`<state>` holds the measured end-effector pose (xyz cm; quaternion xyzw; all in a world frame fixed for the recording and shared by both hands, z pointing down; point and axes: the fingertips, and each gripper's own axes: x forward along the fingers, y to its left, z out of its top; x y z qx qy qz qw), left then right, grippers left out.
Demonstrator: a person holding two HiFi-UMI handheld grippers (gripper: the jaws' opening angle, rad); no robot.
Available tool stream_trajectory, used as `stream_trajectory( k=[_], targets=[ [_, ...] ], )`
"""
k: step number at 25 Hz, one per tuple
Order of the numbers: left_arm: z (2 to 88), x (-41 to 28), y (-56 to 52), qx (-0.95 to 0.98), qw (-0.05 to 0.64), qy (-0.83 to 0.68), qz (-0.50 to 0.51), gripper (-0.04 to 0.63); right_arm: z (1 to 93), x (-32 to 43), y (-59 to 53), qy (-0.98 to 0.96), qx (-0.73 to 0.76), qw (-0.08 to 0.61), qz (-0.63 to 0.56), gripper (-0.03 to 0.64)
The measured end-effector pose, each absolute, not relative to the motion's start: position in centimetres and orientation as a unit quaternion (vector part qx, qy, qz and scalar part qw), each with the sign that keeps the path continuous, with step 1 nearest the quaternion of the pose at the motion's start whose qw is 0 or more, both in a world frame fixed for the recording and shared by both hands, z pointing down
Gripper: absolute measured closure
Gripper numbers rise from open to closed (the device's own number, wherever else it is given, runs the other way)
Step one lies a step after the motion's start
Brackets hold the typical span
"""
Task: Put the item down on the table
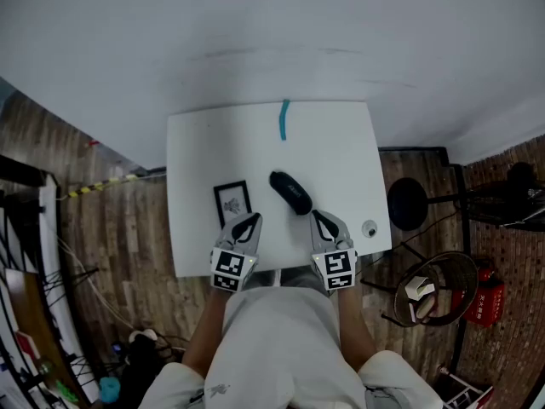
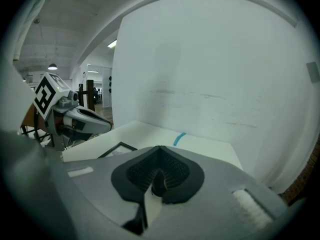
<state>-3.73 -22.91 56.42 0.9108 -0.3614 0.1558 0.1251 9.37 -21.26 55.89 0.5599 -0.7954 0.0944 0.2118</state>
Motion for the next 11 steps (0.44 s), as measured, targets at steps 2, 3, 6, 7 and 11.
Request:
stream_trajectory(
  k=[2,3,6,7,11],
  targets=[
    [56.31,-3.75,-22.83,0.911,0.124,-0.360,0.155,0.577,55.90,9.28,-21.15,-0.795,0.560,0.213,0.095,0.614],
    [56.30,-3.78,-22.84,0.912,0.124,-0.360,0.154,0.577,55.93,9.23,-21.16,-0.795,0.560,0.214,0.095,0.614],
    [56.40,-3.91,-23.01,0.912,0.125,-0.360,0.153,0.577,56.07,9.01,-21.32,-0.794,0.559,0.217,0.094,0.614],
    [56.44,-3.97,-23.10,0.912,0.125,-0.360,0.152,0.577,56.12,8.92,-21.39,-0.794,0.559,0.218,0.093,0.614],
    [56.53,-4.36,-23.42,0.911,0.127,-0.361,0.151,0.577,56.17,8.44,-21.59,-0.795,0.557,0.222,0.092,0.614]
  ],
)
